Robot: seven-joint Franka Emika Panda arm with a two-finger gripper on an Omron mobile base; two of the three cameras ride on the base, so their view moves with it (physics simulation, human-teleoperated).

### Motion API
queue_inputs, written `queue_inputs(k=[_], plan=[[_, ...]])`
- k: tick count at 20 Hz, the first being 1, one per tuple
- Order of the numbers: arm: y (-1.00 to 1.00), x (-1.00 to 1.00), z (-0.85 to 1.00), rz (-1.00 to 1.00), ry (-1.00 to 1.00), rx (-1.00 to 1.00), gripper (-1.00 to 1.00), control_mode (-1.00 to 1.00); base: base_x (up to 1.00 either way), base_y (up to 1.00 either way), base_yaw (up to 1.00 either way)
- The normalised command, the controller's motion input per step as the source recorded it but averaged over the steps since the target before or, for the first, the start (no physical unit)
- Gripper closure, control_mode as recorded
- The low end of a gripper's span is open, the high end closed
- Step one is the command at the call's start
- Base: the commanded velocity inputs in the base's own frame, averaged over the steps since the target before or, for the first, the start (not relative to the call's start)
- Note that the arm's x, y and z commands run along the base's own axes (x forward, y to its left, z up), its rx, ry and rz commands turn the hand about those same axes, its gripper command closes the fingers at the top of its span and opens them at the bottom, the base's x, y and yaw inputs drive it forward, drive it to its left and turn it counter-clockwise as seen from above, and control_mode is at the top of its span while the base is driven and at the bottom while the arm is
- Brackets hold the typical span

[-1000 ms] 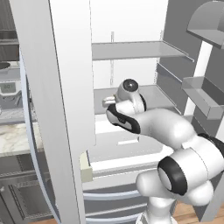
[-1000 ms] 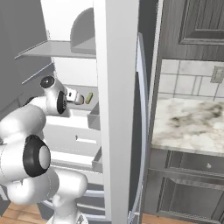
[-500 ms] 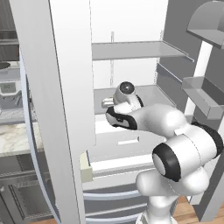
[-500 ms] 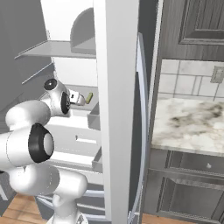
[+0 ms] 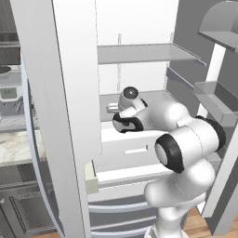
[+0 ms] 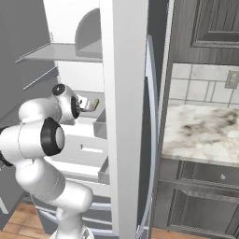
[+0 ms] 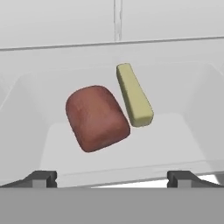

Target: Move the pork loin and butter stick from the second highest shelf to the top shelf to make space. Then, place the pitcher from the counter on the cleared second highest shelf.

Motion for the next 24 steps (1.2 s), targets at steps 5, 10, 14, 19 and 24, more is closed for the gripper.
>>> queue_inputs(k=[5, 10, 14, 19, 24], plan=[[0.07, 0.35, -0.24, -0.03, 0.00, 0.00, -1.00, -1.00, 0.00, 0.00, 0.00], [0.09, 0.36, -0.18, -0.04, 0.00, 0.00, -1.00, -1.00, 0.00, 0.00, 0.00], [0.09, 0.36, -0.19, -0.04, 0.00, 0.00, -1.00, -1.00, 0.00, 0.00, 0.00], [0.10, 0.36, -0.21, -0.04, 0.00, 0.00, -1.00, -1.00, 0.00, 0.00, 0.00], [0.10, 0.34, -0.22, -0.04, 0.00, 0.00, 1.00, -1.00, 0.00, 0.00, 0.00]])
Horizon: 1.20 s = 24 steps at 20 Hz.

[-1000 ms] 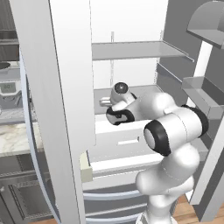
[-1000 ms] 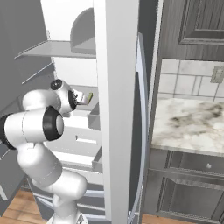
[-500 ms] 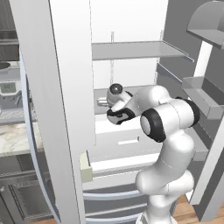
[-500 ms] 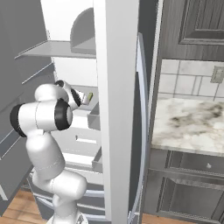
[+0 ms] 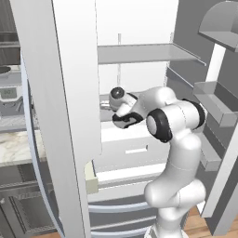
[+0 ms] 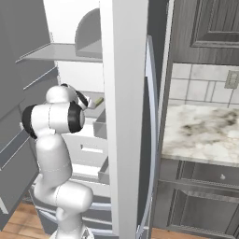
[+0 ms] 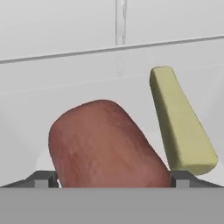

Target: Move the pork loin and butter stick from the second highest shelf to the top shelf to make space. Then, place the pitcher from the counter on the cleared second highest shelf.

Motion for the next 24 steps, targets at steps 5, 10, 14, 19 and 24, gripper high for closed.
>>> queue_inputs(k=[5, 10, 14, 19, 24], plan=[[0.05, 0.04, -0.18, -0.06, 0.00, 0.00, 1.00, -1.00, 0.00, 0.00, 0.00], [0.00, -0.48, 0.10, -0.01, -0.15, 0.00, 1.00, -1.00, 0.00, 0.00, 0.00], [0.00, -0.71, 0.39, 0.00, -0.11, 0.00, 1.00, -1.00, 0.00, 0.00, 0.00], [0.00, -0.66, 0.45, 0.00, -0.01, 0.00, 1.00, -1.00, 0.00, 0.00, 0.00], [0.00, -0.56, 0.67, -0.04, 0.01, 0.00, 1.00, -1.00, 0.00, 0.00, 0.00]])
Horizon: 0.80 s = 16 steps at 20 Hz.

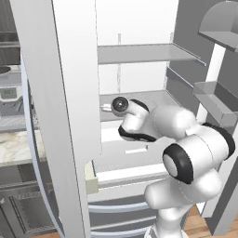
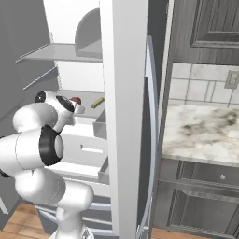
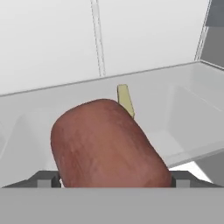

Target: Move the pork loin and butter stick from the second highest shelf to the top shelf to make space. Then, place the pitcher from the counter on the cleared second highest shelf.

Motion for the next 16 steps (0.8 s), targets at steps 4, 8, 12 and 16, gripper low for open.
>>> queue_inputs(k=[4, 8, 12, 16], plan=[[0.00, -0.42, 0.88, -0.03, 0.07, 0.01, 1.00, -1.00, 0.00, 0.00, 0.00], [0.00, -0.43, 0.81, 0.00, 0.08, 0.06, 1.00, -1.00, 0.00, 0.00, 0.00], [-0.11, -0.58, 0.57, 0.00, 0.02, 0.04, 1.00, -1.00, 0.00, 0.00, 0.00], [-0.21, -0.65, 0.50, 0.00, -0.03, 0.02, 1.00, -1.00, 0.00, 0.00, 0.00]])
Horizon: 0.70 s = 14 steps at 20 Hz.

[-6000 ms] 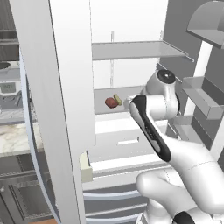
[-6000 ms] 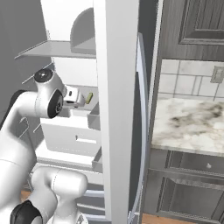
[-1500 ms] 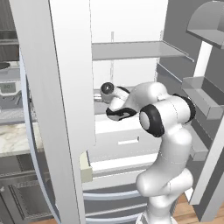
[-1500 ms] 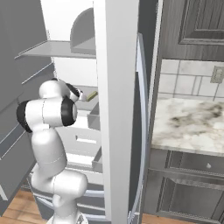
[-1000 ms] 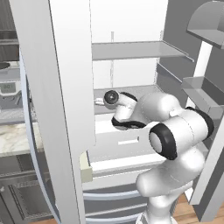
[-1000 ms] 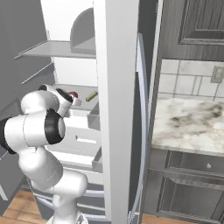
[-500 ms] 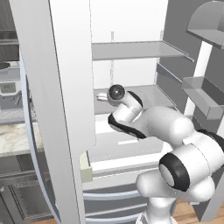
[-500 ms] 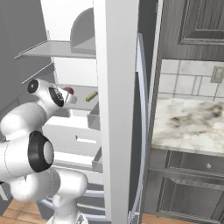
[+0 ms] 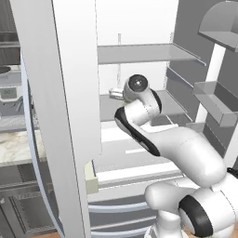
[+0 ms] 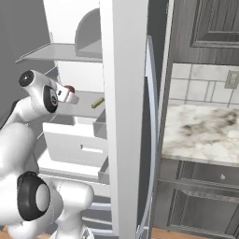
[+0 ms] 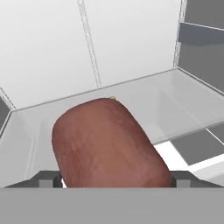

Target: Move the pork loin and butter stick from the second highest shelf to the top shelf to make space. Then, place the pitcher from the counter on the cleared second highest shelf.

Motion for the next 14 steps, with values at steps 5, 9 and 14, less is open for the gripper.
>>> queue_inputs(k=[5, 9, 14], plan=[[-0.11, -0.25, 0.73, 0.00, -0.10, 0.04, 1.00, -1.00, 0.00, 0.00, 0.00], [-0.08, -0.04, 0.84, -0.02, -0.09, 0.07, 1.00, -1.00, 0.00, 0.00, 0.00], [-0.02, -0.01, 0.73, -0.01, -0.02, 0.06, 1.00, -1.00, 0.00, 0.00, 0.00]])
